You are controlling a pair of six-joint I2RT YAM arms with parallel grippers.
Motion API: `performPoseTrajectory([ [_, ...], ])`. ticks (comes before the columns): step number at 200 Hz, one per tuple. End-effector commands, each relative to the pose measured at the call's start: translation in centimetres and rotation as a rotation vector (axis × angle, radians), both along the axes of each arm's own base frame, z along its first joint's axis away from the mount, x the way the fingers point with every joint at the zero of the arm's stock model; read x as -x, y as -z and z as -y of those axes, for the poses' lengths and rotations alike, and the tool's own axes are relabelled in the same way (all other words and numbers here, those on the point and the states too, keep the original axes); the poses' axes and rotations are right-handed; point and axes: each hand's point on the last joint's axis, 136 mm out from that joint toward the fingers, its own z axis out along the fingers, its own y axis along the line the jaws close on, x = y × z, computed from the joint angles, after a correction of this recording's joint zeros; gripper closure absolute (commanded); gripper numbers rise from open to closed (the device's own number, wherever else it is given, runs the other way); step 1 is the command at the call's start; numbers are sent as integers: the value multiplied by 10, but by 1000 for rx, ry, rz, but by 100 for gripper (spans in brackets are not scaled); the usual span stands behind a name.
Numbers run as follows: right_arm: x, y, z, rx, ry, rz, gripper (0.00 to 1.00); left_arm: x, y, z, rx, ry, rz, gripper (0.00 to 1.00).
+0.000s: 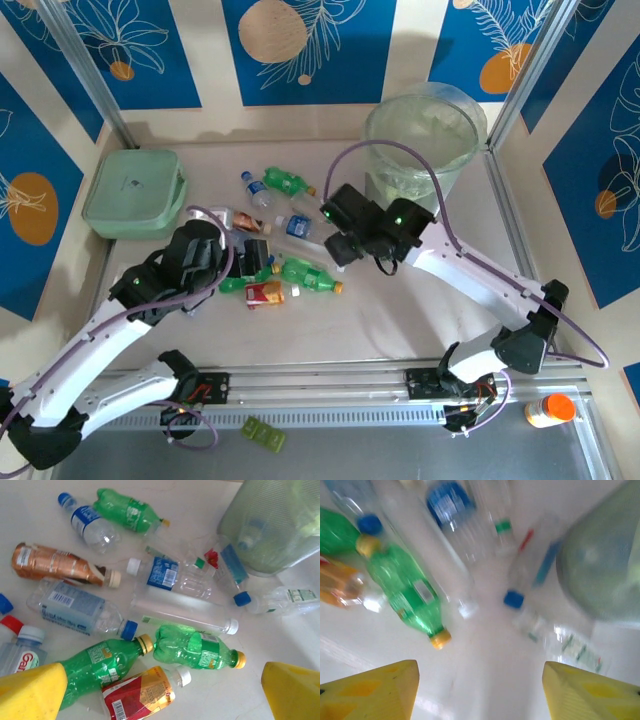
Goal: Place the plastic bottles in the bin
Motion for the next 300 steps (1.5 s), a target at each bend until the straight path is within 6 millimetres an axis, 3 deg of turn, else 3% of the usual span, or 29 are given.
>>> performPoseTrajectory([
  [1,8,23,28,-80,258,-21,33,1,12,-4,60,-31,-57,1],
  [31,15,59,72,-189,588,-25,34,-3,18,-1,129,-32,-86,1],
  [73,23,83,121,-620,978,-54,34,-4,17,0,152,-21,-77,1],
  [108,18,104,158,-1020,1275,-95,5,-5,16,2,162,-14,-72,1],
  [141,2,112,180,-1166,1429,-172,8,-6,13,5,161,-1,-66,0],
  [163,-12,120,184,-1171,1496,-277,16,-7,9,5,153,5,-55,1],
  [188,-32,118,176,-1167,1505,-381,17,-9,6,6,142,20,-39,1],
  [235,-55,125,173,-1121,1654,-452,5,-12,5,7,131,24,-28,1],
  [264,-64,136,169,-1042,1747,-554,7,-15,6,4,107,7,-24,1],
  [300,-82,142,167,-1039,1791,-549,7,-18,10,3,90,-8,-31,1],
])
